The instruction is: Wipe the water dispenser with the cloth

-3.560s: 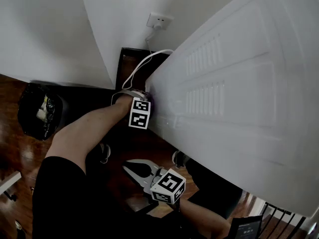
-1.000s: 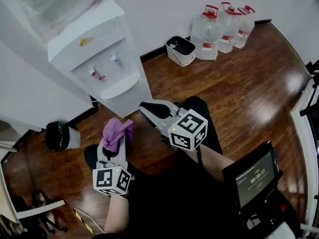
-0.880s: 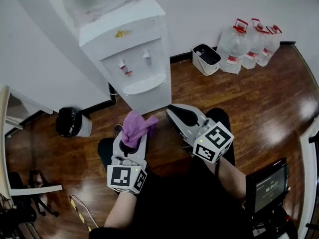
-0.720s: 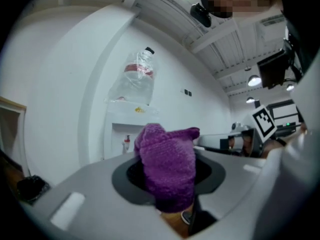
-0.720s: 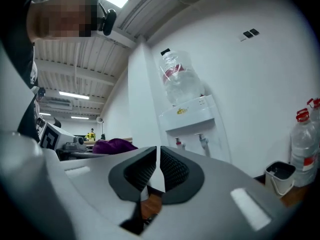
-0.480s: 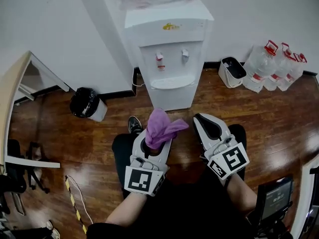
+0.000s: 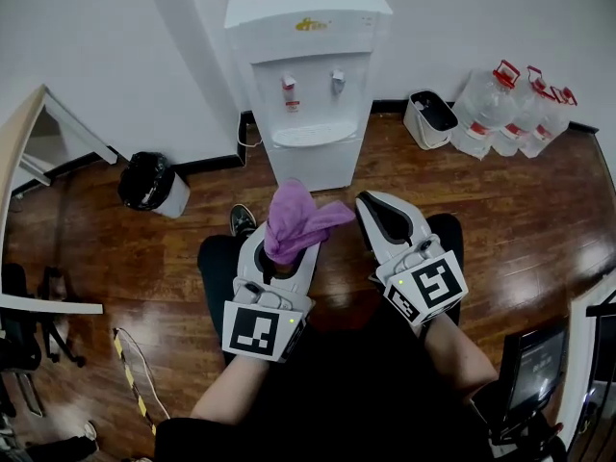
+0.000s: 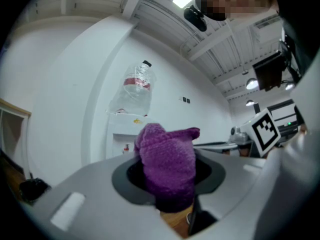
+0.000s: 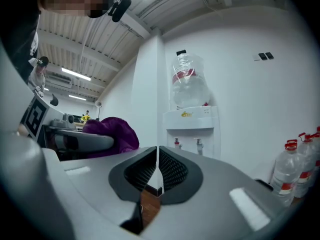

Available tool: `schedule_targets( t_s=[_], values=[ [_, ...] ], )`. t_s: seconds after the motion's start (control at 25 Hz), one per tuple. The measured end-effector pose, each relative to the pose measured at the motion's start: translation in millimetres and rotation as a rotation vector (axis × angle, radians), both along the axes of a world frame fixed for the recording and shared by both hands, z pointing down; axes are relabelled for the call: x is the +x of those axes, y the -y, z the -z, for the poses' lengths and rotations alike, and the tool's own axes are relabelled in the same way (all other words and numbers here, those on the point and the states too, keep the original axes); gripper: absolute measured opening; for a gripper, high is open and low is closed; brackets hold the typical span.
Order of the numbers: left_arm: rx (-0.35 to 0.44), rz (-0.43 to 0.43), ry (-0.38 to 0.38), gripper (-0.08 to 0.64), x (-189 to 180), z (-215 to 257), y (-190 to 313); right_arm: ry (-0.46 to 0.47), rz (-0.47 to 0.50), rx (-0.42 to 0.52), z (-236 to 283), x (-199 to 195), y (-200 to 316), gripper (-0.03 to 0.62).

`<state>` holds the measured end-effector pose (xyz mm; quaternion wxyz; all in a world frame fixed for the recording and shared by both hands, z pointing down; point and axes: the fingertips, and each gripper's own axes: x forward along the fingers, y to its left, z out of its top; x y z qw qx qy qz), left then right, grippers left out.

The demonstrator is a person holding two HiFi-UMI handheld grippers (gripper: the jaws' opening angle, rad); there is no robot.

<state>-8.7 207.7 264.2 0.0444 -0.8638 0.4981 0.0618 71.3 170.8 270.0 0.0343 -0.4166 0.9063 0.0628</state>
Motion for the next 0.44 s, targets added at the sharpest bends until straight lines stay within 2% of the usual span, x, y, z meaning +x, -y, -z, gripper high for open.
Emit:
schedule_targets(
  t_s=[0.44],
  values=[
    [-0.011,0.009,0.017,0.17,-9.1,-6.2,0.1,0.001,0.003,-0.003,-1.7,-2.1,-1.1,0.017]
  ],
)
